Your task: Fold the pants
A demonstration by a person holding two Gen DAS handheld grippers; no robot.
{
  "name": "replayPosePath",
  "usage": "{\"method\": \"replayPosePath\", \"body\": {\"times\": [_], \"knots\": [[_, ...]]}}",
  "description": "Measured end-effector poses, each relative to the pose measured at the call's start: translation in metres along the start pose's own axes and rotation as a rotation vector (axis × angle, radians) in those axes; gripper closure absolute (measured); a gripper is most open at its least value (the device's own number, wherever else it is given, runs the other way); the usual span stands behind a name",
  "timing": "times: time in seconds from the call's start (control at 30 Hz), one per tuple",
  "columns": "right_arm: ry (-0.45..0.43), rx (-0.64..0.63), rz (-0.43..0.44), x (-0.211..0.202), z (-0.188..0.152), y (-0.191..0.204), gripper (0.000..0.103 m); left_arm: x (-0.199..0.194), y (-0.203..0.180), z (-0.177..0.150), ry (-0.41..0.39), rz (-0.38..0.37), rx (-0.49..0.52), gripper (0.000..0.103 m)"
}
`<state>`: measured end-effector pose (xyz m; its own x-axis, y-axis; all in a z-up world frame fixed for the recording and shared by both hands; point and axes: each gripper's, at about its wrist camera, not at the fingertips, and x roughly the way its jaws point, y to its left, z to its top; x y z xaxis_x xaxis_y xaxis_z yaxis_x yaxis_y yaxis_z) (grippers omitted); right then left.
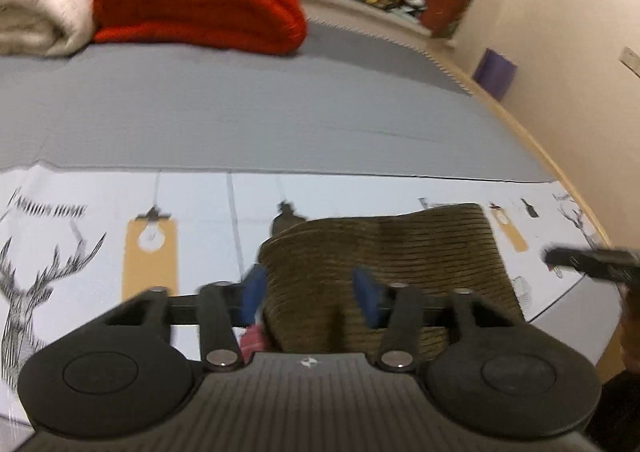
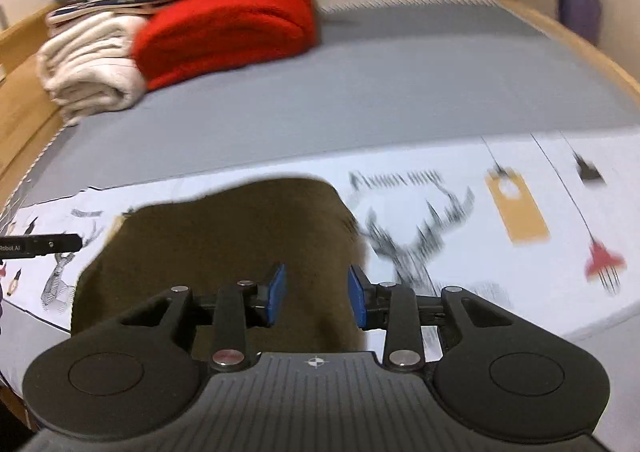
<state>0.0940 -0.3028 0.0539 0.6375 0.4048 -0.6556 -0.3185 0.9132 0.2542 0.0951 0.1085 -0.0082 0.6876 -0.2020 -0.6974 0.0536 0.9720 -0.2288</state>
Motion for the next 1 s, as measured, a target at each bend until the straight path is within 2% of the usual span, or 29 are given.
{"method": "replayPosePath", "body": {"times": [0.07, 0.1, 0.2, 0.27, 0.33, 0.4, 0.53, 0.73, 0.87, 0.93, 1.0], "knots": [[-0.048, -0.016, -0.016, 0.014, 0.01, 0.005, 0.067, 0.0, -0.012, -0.002, -0.013, -0.006, 0.063, 0.075], [-0.07, -0.009, -0.032, 0.023, 0.013, 0.006, 0.067, 0.002, -0.018, -0.002, -0.02, -0.012, 0.097, 0.076], [-0.052, 0.006, -0.031, 0.048, 0.021, 0.008, 0.067, 0.01, -0.032, -0.005, -0.008, -0.072, 0.18, 0.08], [-0.007, -0.022, -0.017, 0.071, 0.022, 0.01, 0.068, 0.023, -0.039, -0.012, 0.062, -0.059, 0.261, 0.08], [0.046, -0.057, -0.054, 0.097, 0.022, 0.01, 0.069, 0.046, -0.041, -0.029, 0.199, 0.015, 0.345, 0.081], [0.085, -0.054, -0.079, 0.117, 0.024, 0.006, 0.069, 0.053, -0.041, -0.038, 0.222, 0.049, 0.396, 0.08], [0.113, -0.031, -0.1, 0.145, 0.027, 0.006, 0.068, 0.055, -0.028, -0.035, 0.223, 0.015, 0.3, 0.08], [0.116, -0.067, -0.141, 0.164, 0.023, 0.017, 0.068, 0.051, -0.027, -0.035, 0.225, 0.014, 0.266, 0.08], [0.082, -0.041, -0.136, 0.152, 0.023, 0.019, 0.068, 0.049, -0.027, -0.032, 0.215, 0.018, 0.253, 0.08], [0.066, -0.009, -0.145, 0.135, 0.025, 0.021, 0.065, 0.045, -0.028, -0.031, 0.205, 0.014, 0.249, 0.079], [0.062, 0.03, -0.128, 0.111, 0.027, 0.025, 0.057, 0.036, -0.031, -0.031, 0.186, 0.016, 0.266, 0.077]]}}
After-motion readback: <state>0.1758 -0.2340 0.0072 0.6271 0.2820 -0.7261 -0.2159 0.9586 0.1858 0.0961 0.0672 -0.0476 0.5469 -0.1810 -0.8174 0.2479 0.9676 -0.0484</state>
